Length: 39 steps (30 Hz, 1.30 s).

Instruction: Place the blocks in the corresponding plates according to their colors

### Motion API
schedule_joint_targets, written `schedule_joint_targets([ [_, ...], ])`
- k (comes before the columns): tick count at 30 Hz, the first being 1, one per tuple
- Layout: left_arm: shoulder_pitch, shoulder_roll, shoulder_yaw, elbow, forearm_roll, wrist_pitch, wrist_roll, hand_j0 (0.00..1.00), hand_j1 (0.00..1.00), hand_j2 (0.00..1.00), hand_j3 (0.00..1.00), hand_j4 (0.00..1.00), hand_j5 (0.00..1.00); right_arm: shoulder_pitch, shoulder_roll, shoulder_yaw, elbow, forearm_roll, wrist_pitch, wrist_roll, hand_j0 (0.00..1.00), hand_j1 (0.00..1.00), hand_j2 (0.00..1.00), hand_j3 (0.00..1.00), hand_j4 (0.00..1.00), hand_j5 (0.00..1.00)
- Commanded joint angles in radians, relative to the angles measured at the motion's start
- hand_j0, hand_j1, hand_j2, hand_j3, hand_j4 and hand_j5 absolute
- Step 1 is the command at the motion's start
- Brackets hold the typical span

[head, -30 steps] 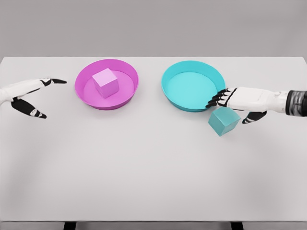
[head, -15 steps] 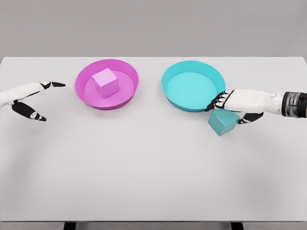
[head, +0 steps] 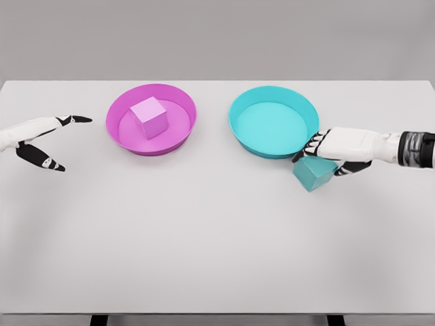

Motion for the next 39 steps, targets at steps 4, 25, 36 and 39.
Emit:
schedule_joint_targets([
  [4,0.000,0.003,0.001,0.000,0.007,0.002,0.000,1.00,1.00,1.00,1.00,1.00,1.00,0.000,-0.001,-0.009,-0.008,-0.006,0.001,0.001,0.71,0.71,0.71,0.71,0.71,0.71],
  [25,0.000,0.004,0.002,0.013,0.007,0.002,0.000,1.00,1.00,1.00,1.00,1.00,1.00,-0.005,-0.002,-0.023,-0.123,-0.007,0.001,0.001,0.62,0.62,0.62,0.62,0.62,0.62],
  [36,0.000,0.004,0.002,0.015,0.007,0.002,0.000,1.00,1.00,1.00,1.00,1.00,1.00,-0.011,-0.008,-0.075,-0.158,-0.010,0.001,0.001,0.62,0.62,0.62,0.62,0.62,0.62],
  [39,0.000,0.004,0.002,0.015,0.007,0.002,0.000,1.00,1.00,1.00,1.00,1.00,1.00,-0.011,-0.010,-0.098,-0.171,-0.013,0.001,0.001,0.62,0.62,0.62,0.62,0.62,0.62],
])
